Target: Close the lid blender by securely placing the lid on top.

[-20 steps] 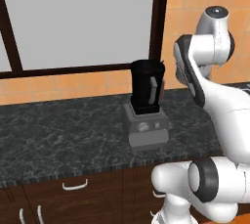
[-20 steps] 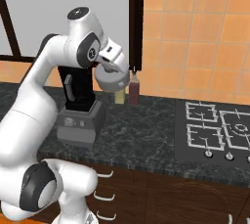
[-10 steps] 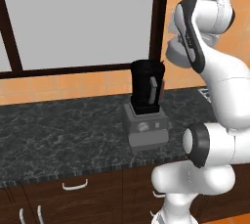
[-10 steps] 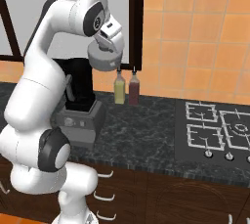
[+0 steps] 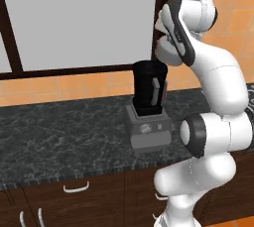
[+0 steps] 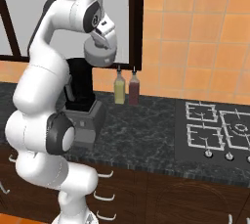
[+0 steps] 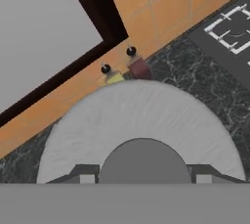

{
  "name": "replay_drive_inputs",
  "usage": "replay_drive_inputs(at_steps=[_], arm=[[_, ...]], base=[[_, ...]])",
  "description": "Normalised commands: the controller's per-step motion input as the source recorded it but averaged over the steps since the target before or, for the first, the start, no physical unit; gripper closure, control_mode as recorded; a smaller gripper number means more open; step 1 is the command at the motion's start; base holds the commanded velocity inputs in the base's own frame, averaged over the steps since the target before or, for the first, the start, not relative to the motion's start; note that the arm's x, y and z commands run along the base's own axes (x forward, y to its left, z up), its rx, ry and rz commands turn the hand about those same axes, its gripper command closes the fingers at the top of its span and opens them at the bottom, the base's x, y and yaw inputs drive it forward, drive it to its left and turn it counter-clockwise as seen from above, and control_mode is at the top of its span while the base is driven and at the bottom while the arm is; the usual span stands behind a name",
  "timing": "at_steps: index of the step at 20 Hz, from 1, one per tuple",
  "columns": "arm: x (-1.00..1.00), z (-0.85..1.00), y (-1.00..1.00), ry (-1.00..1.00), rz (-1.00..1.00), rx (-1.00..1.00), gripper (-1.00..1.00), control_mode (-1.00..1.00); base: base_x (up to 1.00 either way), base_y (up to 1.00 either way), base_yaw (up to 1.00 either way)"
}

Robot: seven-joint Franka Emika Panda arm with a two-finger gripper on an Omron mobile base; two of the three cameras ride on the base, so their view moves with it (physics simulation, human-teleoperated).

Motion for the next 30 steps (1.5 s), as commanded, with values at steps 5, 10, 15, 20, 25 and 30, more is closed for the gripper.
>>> replay_drive_inputs(at_steps=[5,10,15,20,25,30], arm=[[0.45,0.4,0.58,0.03,0.0,0.06,1.0,-1.0],[0.14,0.6,0.63,0.12,0.01,0.02,1.0,-1.0],[0.0,-0.15,0.47,0.0,0.03,-0.06,1.0,-1.0],[0.2,-0.18,0.21,0.0,0.01,-0.07,1.0,-1.0],[0.05,-0.19,0.0,0.0,0.0,-0.09,1.0,-1.0],[-0.32,-0.1,0.02,-0.01,0.0,-0.05,1.0,-1.0]], base=[[0.0,0.0,0.0],[0.0,0.0,0.0],[0.0,0.0,0.0],[0.0,0.0,0.0],[0.0,0.0,0.0],[0.0,0.0,0.0]])
